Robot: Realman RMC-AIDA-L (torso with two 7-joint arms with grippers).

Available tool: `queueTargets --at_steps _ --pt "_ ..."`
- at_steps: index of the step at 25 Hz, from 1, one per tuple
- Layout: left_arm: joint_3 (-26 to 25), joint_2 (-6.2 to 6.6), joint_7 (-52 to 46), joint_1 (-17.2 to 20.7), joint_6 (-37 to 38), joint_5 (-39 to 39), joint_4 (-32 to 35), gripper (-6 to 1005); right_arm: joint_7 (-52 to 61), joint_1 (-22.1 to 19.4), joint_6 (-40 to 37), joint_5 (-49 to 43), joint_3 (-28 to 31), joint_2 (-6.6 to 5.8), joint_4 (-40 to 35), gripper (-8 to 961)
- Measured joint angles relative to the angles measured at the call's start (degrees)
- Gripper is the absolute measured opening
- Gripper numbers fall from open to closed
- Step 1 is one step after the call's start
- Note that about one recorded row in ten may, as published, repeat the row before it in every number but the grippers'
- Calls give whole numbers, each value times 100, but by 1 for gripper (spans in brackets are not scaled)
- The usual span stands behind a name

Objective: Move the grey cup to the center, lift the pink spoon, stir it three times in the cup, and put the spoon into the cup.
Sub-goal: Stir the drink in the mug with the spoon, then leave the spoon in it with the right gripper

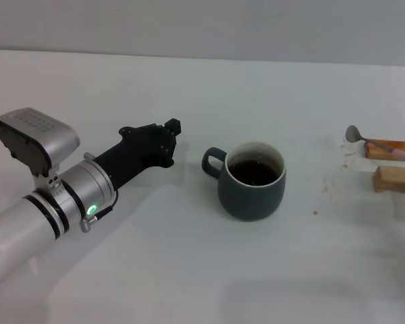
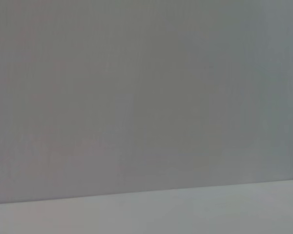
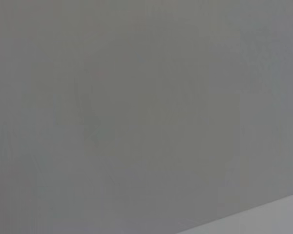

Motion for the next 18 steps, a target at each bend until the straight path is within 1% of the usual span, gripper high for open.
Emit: queueTargets --at_steps 5,8,13,16,18 --pt "-9 0 0 6 -3 0 0 22 65 34 -27 -19 -137 1 -86 101" --pt "-10 0 1 5 -3 -1 -8 22 532 27 -88 -178 -349 -5 -435 101" --pt "-10 2 0 17 -3 -3 -34 22 1685 -149 -528 -830 -426 -11 -1507 101" --pt "-9 5 -9 30 0 -3 -39 23 2616 -296 -826 -1243 -387 -25 -2419 101" --pt "-7 10 -21 51 16 -2 -42 23 3308 -389 -973 -1443 -362 -57 -3140 101"
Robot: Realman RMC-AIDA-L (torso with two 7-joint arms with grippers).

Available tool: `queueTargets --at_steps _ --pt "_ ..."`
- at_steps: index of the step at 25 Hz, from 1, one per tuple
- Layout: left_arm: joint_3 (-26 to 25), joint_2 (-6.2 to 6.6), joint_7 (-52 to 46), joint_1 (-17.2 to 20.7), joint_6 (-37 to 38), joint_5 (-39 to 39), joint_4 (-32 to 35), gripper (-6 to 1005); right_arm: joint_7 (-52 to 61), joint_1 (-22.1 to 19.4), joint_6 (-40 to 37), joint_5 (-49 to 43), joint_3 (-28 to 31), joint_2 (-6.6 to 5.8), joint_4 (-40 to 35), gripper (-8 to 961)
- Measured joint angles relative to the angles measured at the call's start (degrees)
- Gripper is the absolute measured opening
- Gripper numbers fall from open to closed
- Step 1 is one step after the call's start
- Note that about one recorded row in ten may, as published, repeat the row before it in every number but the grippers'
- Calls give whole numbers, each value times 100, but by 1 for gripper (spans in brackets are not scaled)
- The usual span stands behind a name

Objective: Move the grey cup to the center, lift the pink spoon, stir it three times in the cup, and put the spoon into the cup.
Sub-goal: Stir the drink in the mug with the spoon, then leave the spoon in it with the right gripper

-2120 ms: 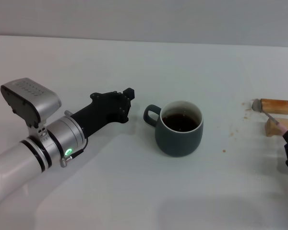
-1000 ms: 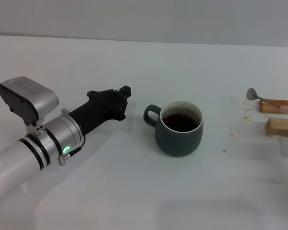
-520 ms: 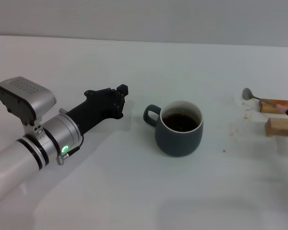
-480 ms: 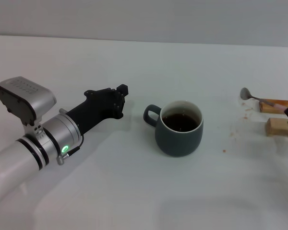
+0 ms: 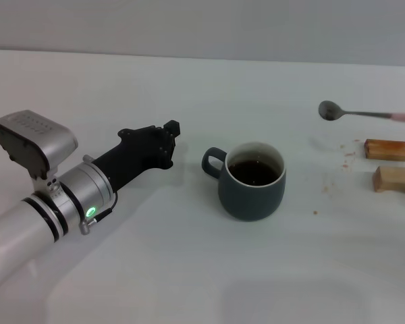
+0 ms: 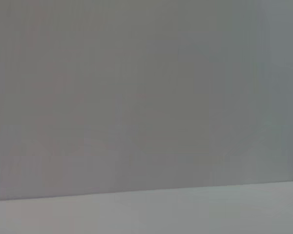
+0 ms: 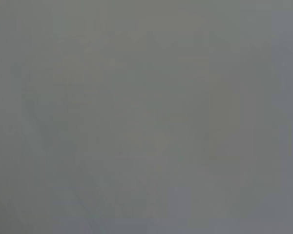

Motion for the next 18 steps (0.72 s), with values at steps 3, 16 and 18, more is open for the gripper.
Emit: queueTargets --at_steps 3,16,18 --pt "1 5 -4 20 17 1 -2 23 997 -43 -125 -239 92 -95 -980 101" --pt "1 18 -10 211 338 1 13 24 4512 1574 -1606 -2460 1480 -1059 -3170 101" --pt "1 22 -14 246 403 0 21 25 4698 1846 -1699 -2751 1472 -1168 -3213 101"
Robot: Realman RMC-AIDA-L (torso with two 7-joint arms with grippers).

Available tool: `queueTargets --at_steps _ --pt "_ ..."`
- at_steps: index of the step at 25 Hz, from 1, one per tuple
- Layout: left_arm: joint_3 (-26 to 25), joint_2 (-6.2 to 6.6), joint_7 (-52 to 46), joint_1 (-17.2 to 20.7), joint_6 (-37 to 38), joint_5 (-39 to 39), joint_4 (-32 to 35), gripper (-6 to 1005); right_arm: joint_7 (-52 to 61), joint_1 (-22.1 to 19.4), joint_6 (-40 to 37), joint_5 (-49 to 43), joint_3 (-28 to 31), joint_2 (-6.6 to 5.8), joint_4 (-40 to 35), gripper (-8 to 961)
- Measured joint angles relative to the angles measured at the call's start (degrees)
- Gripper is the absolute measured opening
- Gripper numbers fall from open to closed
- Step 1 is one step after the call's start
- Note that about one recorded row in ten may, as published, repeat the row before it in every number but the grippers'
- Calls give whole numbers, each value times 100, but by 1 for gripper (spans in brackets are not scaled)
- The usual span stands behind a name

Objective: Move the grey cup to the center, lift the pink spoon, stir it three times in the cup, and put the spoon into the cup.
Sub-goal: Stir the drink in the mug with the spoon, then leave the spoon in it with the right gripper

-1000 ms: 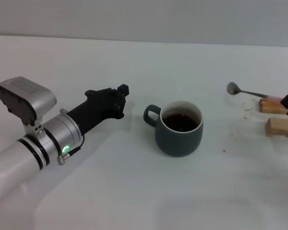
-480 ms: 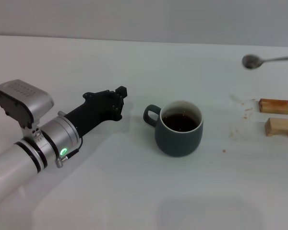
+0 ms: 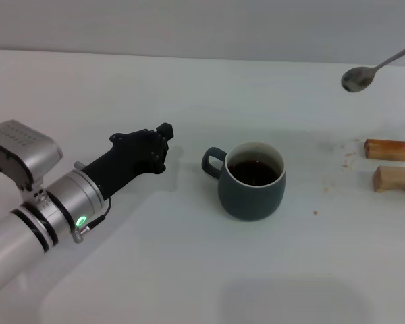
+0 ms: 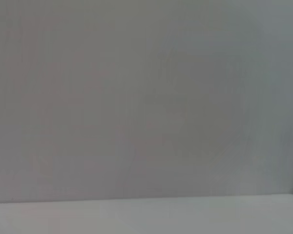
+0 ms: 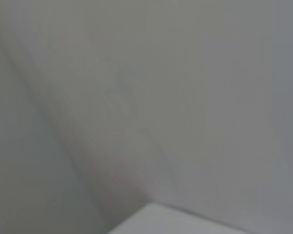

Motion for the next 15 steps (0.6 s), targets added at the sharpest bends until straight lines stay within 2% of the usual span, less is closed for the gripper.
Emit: queueTargets --at_steps 3,6,11,15 --pt "0 3 -15 45 97 -1 9 25 180 413 -97 -469 -98 -110 16 101" --pt "-22 7 -18 86 202 -2 11 25 228 712 -77 -794 -348 -107 63 101" --pt "-154 12 -18 160 329 -2 20 26 233 926 290 -866 -985 -7 171 101" --pt "-173 12 -17 176 375 -1 22 26 206 984 634 -893 -1468 151 178 101"
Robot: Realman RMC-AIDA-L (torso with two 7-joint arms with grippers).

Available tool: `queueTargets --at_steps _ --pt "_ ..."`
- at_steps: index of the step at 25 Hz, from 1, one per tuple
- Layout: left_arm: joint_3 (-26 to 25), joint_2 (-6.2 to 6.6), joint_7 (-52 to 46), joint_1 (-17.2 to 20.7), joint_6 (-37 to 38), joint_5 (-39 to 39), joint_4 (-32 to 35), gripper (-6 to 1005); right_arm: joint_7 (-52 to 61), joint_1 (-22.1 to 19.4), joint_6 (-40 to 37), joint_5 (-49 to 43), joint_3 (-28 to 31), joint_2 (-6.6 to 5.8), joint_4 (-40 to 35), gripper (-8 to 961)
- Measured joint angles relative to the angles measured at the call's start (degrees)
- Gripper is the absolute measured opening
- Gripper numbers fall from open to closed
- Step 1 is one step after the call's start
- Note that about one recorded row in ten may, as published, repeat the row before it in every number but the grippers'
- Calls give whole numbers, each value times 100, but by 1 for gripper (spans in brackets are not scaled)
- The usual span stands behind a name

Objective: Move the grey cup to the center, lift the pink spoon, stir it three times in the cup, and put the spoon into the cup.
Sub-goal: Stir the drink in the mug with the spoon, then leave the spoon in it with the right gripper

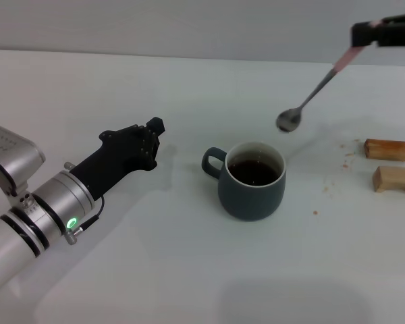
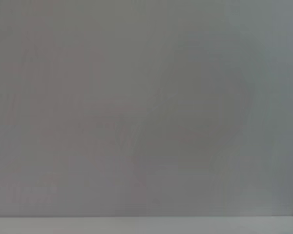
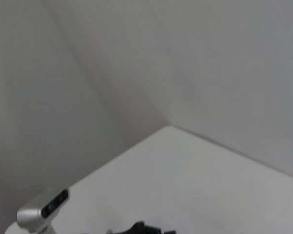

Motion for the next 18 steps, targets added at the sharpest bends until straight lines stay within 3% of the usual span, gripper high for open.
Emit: queueTargets --at_steps 8,18 --pt "-63 0 31 48 144 0 -4 27 -19 68 732 -292 -792 323 185 101" --pt "-369 20 3 205 740 4 19 28 -78 260 1168 -600 -1291 439 543 101"
